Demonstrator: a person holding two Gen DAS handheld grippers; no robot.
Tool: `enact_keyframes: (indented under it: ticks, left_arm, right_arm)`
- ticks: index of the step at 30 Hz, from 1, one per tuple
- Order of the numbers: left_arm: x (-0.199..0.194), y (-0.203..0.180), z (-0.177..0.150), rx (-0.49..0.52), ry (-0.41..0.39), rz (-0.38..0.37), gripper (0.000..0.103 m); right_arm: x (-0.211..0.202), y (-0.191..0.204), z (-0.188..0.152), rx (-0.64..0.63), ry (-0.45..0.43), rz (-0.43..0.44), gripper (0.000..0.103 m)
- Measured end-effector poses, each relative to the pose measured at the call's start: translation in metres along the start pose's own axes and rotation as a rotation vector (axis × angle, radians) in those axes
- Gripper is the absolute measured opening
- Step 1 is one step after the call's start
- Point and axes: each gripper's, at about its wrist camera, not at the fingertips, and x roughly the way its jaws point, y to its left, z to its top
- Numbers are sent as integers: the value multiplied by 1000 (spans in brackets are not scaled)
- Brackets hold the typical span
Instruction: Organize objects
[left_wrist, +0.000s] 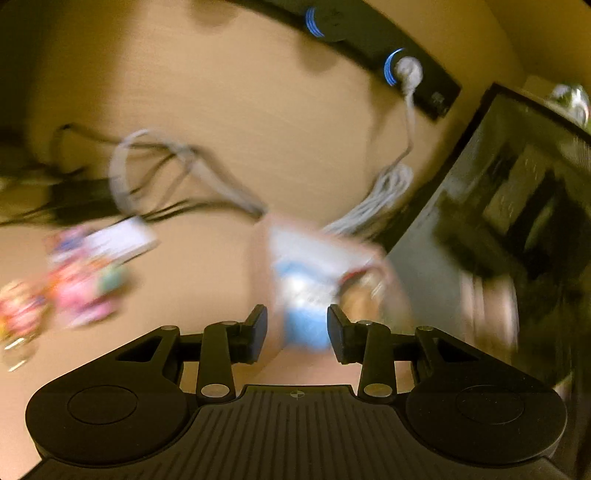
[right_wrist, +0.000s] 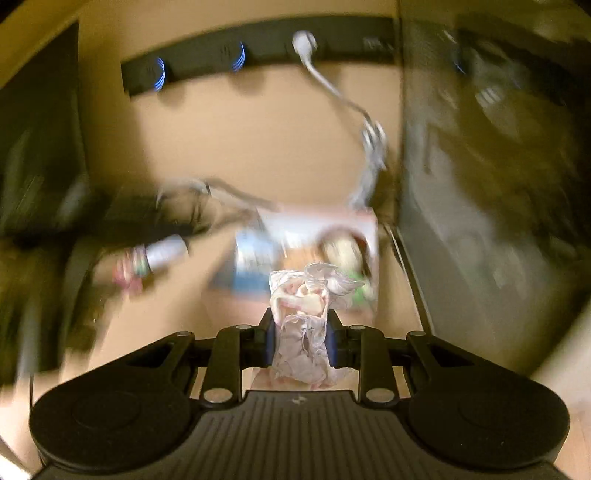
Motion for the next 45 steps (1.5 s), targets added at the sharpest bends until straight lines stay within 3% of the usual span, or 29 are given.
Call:
enact_keyframes:
  ticks: [3,7,13,17,18,20,21,27,32,37,42,45]
  left_arm:
    - [-29,30,-23,-44,65,83,39]
    - [-67,68,-49,-152,81,150,38]
    - [-109,97,-63,-218,63,228,38]
    - [-126,110,-67,-259,52,263,38]
    - [-128,114,-68,-262,58,269,38]
    - [-126,117,-69,-270,73,277,38]
    - [-123,119,-68,-274,81,279,38]
    - [-105,122,-63,-266,111,263,38]
    - [-96,127,-53,-261,97,260,38]
    - [-93,139,-36,-275,47,282,38]
    - [-100,155,-22,-287,-9,289,38]
    - [-104,167,-19,-305,-16,291,38]
  right_arm:
    - [46,1,55,40,6,42,25]
    - [146,1,109,115,144,28,25]
    - [259,15,114,61,357,-110,25]
    - [300,22,96,30,483,-171,28]
    - [303,27,94,9,471,-182,31]
    - [305,29,96,6,477,-169,67]
    - [303,29,96,15,473,-159,70]
    - [274,33,110,10,397,-121,77]
    - [231,41,112,-19,278,-93,80]
    - [194,72,112,-52,184,21,86]
    - [197,118,108,-70,185,159,90]
    - [220,149,100,-101,213,189,91]
